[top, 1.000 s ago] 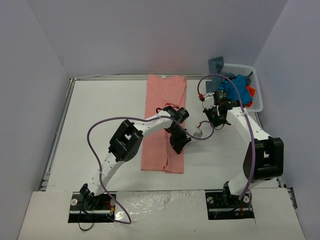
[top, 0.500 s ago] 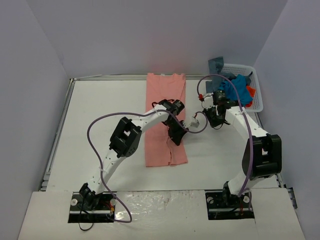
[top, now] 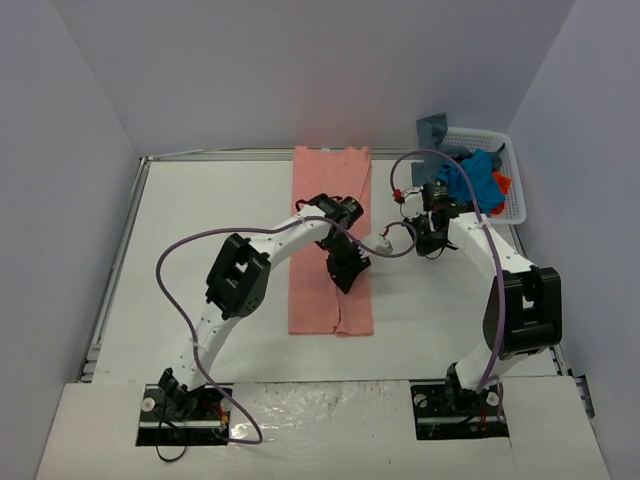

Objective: Fold and stack the t-shirts
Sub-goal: Rotate the tshirt 90 degrees

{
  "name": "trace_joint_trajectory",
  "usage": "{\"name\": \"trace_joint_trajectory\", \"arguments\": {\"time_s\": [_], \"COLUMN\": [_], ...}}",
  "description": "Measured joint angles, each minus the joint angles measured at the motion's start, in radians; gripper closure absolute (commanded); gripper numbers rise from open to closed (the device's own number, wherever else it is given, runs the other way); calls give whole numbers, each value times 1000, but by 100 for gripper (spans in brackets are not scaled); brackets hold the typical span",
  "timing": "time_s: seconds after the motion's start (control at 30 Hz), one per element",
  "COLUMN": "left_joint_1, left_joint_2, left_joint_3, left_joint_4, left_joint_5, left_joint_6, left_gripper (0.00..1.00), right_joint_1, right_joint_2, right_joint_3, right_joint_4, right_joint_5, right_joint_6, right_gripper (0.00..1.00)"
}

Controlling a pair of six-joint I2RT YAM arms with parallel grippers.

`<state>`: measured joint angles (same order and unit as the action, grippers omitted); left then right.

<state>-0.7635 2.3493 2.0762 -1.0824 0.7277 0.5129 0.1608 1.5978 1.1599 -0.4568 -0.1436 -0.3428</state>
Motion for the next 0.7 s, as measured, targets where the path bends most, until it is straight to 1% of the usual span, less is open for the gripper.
{"name": "trace_joint_trajectory", "arguments": {"time_s": [0.03,0.07,0.23,0.3,0.33,0.37,0.43,0.47,0.6,0.7], "left_joint_1": [-8,-17,-74,-82,-79,-65,-18,16,197,325], "left_joint_2": [-30,-61,-259,-343,-381,-429,-502,-533,-613,-678], "left_joint_3": [-17,-29,-61,-85,-106,-148,-227,-275,-443,-585], "left_joint_4": [-2,-4,-28,-27,-23,-11,0,13,59,121], "left_joint_5": [6,10,41,42,43,44,51,53,30,-19], "left_joint_6": [13,26,63,65,64,62,55,50,26,1], "left_gripper": [71,68,60,57,55,53,51,48,41,40], "right_joint_1": [4,5,11,11,11,11,11,11,11,12], "right_joint_2": [0,2,2,1,1,1,1,-2,-29,-44], "right_joint_3": [0,0,0,0,0,0,-1,-3,-16,-19], "right_joint_4": [-7,-16,-36,-39,-40,-41,-42,-41,-46,-47], "right_joint_5": [0,0,0,0,0,-2,-5,-11,-40,-52], "right_joint_6": [-2,-2,-3,-3,-5,-6,-8,-9,-11,-13], "right_gripper": [100,100,100,95,89,87,81,79,74,70]}}
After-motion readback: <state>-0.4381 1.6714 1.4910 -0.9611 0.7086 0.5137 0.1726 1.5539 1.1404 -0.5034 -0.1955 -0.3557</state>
